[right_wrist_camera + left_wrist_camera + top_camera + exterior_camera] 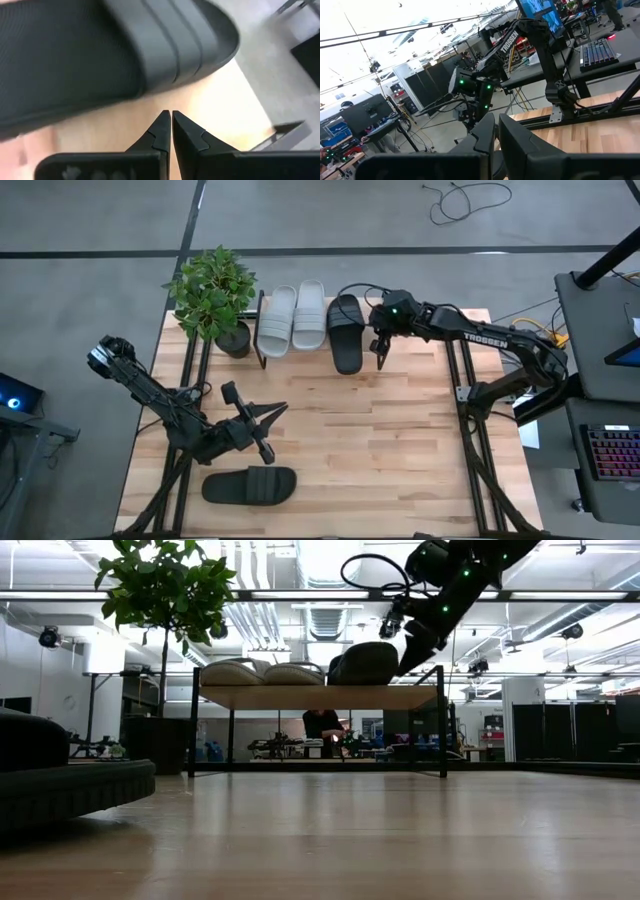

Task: Pick and place slides into the shelf
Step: Put the right black slipper on the shelf

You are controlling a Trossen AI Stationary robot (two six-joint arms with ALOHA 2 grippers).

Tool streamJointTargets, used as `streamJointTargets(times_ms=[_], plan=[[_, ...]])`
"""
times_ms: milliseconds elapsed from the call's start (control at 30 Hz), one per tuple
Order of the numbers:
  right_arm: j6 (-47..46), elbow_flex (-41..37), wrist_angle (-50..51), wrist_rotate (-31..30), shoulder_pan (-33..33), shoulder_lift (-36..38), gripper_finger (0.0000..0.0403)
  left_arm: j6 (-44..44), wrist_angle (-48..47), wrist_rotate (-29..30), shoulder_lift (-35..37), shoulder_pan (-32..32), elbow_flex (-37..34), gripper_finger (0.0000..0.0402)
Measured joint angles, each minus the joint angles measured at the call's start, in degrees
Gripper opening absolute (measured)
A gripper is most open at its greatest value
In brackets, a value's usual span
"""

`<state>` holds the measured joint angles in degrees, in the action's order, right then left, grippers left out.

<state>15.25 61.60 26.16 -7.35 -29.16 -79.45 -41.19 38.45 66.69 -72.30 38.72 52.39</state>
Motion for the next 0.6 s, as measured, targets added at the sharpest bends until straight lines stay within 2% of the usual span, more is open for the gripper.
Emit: streamJointTargets(times_ms=[367, 600], plan=[[-3.4, 0.0, 1.9, 0.5, 6.1, -0.5, 0.0008, 0.0, 0.1, 0.0, 0.0, 0.0, -0.1, 0.0011], [-4.8, 0.0, 1.8, 0.3, 7.2, -2.5, 0.0008, 0.0, 0.1, 0.0, 0.0, 0.0, -0.2, 0.0011]])
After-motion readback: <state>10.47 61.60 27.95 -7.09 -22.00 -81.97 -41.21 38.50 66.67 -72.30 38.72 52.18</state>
